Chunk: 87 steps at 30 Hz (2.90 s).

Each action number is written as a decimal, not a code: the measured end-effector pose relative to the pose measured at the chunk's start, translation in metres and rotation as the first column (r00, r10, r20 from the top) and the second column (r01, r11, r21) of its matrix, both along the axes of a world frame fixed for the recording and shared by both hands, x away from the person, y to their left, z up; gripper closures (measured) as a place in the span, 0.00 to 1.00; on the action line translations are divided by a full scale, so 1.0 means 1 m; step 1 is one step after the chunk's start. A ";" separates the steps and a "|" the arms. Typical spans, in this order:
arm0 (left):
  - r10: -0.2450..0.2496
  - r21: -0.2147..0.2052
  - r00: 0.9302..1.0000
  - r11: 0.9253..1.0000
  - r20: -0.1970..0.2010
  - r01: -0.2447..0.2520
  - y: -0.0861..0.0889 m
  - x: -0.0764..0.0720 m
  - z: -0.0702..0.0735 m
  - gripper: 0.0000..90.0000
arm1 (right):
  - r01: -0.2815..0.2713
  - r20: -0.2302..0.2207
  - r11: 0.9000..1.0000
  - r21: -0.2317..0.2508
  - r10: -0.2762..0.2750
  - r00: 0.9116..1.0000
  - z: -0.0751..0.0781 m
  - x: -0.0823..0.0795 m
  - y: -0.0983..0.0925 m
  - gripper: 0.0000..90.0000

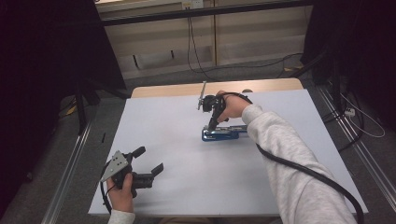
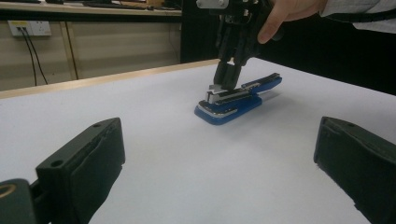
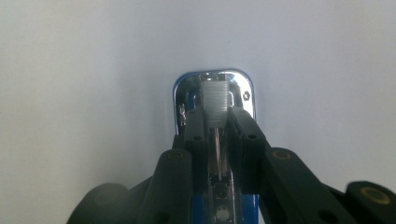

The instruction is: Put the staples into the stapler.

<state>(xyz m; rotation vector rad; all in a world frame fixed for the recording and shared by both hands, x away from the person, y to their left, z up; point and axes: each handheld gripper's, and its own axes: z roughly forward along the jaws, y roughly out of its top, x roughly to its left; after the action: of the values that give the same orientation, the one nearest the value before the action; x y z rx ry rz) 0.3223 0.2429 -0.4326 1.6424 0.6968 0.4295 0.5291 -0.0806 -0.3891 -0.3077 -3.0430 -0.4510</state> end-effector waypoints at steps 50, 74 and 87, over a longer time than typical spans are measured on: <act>-0.004 -0.001 1.000 1.000 -0.010 0.004 -0.001 0.001 -0.001 0.02 | -0.009 -0.008 1.000 -0.018 0.009 1.000 -0.007 0.001 0.004 0.87; -0.006 0.008 1.000 1.000 -0.015 0.006 -0.002 0.001 -0.001 0.02 | -0.009 -0.016 1.000 -0.017 0.009 1.000 -0.007 -0.001 0.005 0.81; -0.011 -0.002 1.000 1.000 -0.024 0.011 -0.004 0.003 -0.001 0.02 | 0.086 0.008 0.994 0.074 -0.087 0.996 0.006 -0.006 -0.012 0.58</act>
<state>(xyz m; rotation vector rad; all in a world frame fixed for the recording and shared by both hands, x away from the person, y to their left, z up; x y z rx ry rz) 0.3249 0.2394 -0.4332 1.6512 0.7056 0.4011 0.5236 -0.0928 -0.3831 -0.4356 -3.0238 -0.5697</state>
